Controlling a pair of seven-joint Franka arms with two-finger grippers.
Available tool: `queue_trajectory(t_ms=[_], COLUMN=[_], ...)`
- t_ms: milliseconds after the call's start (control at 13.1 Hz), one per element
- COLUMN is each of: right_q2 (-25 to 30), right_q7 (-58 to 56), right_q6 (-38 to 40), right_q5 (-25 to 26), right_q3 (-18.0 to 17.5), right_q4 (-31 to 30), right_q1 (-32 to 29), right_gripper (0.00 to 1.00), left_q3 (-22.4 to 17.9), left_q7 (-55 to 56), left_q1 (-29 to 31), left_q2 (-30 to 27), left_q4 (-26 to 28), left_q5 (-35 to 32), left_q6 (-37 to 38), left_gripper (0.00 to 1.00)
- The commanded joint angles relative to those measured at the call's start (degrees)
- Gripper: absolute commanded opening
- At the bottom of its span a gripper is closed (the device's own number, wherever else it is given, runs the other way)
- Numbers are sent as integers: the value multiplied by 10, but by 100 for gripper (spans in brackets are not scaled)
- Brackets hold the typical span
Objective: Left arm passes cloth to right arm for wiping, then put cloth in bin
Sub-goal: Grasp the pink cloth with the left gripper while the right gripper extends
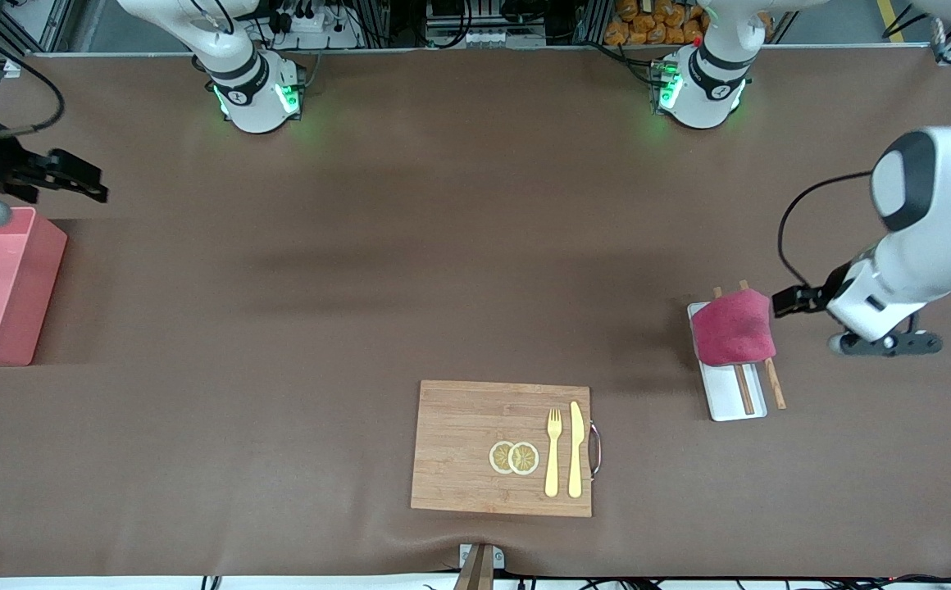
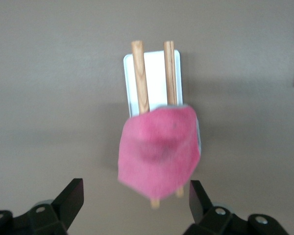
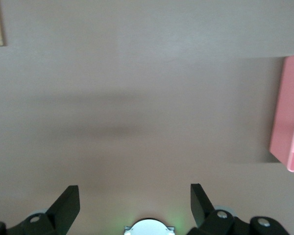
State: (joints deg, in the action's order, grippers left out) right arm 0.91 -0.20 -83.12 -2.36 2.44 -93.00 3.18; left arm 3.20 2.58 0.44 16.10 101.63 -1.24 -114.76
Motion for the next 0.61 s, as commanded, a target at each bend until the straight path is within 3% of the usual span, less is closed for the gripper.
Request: queue_trajectory(t_ms=[0, 229, 459, 535], right_q2=[-88, -163, -213, -219], right_q7=[5, 5, 4, 5], right_q6=[-6, -12, -26, -42], right_q5=[-77, -129, -128, -130], right_q3=[2, 2, 2, 3], right_q4=[38, 82, 87, 90], right_q1=[17, 19, 57, 61], right_gripper=[100, 100, 100, 100], left_q3=[0, 0, 0, 0], left_q7=[22, 29, 29, 29], left_q1=[-16, -9, -10, -9], left_q2=[49, 74, 75, 75], left_q4=[-3, -2, 0, -1], left_q5=[6, 5, 4, 4], left_q6=[-42, -48, -48, -48], left_gripper=[73, 53, 49, 43])
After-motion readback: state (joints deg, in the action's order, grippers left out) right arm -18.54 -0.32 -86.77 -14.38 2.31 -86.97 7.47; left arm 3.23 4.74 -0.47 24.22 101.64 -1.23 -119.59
